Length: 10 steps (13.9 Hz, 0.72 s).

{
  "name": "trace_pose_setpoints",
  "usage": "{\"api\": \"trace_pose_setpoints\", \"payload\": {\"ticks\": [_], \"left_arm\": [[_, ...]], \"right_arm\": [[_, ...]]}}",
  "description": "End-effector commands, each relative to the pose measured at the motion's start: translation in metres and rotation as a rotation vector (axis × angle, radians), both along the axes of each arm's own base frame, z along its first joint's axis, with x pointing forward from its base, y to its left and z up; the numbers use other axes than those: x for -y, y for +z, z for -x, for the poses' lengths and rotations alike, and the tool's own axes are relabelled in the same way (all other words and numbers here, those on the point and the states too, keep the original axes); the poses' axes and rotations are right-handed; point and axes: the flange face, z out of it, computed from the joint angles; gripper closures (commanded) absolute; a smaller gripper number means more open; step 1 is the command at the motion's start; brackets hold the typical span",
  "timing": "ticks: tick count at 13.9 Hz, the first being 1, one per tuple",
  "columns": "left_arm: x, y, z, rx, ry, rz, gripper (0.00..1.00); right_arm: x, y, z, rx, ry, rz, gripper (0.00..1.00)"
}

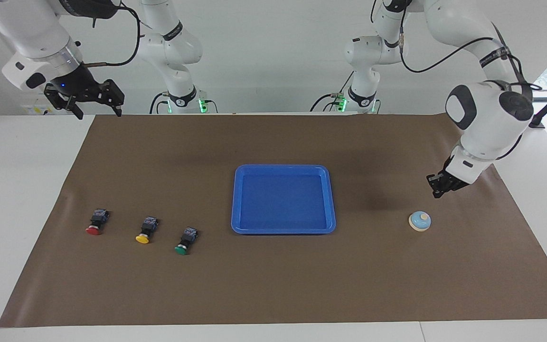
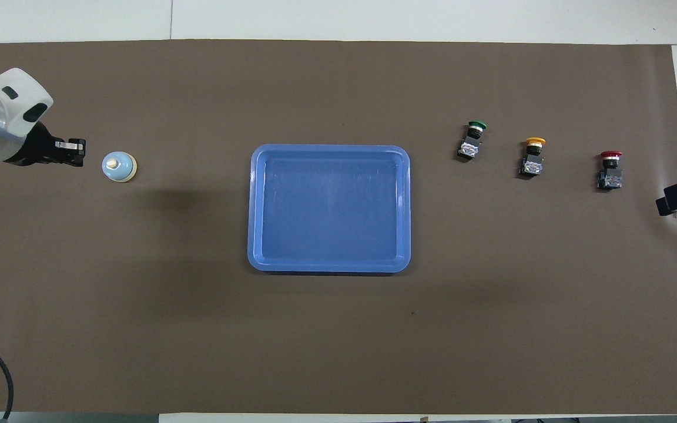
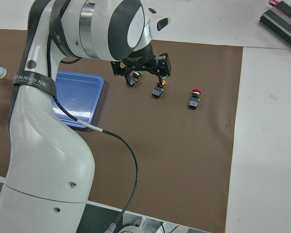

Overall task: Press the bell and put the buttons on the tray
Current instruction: 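Lift the left gripper off the bell and draw it back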

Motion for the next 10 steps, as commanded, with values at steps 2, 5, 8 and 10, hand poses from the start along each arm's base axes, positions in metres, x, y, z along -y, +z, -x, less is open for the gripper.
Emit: {"api": "trace_pose_setpoints", "payload": {"ticks": [2, 5, 8, 10], "left_arm": [[0.004, 0.076, 0.043, 0.028, -0.015, -0.008, 0.12], [0.007, 0.107, 0.070, -0.008, -0.015, -0.005, 0.00], [0.018, 0.122, 0.068, -0.017, -0.034, 0.000, 0.00], [0.019, 0.123, 0.069, -0.032, -0.037, 0.001, 0.00]], "right_arm": [[0.001, 0.000, 0.005, 0.001, -0.016, 0.009, 0.00], [0.001, 0.001, 0.005, 0.004, -0.016, 0.009, 0.00], [0.002, 0.000, 0.005, 0.001, -0.011, 0.008, 0.00], [0.000, 0.000, 0.005, 0.003, -0.006, 0.009, 0.00]]}}
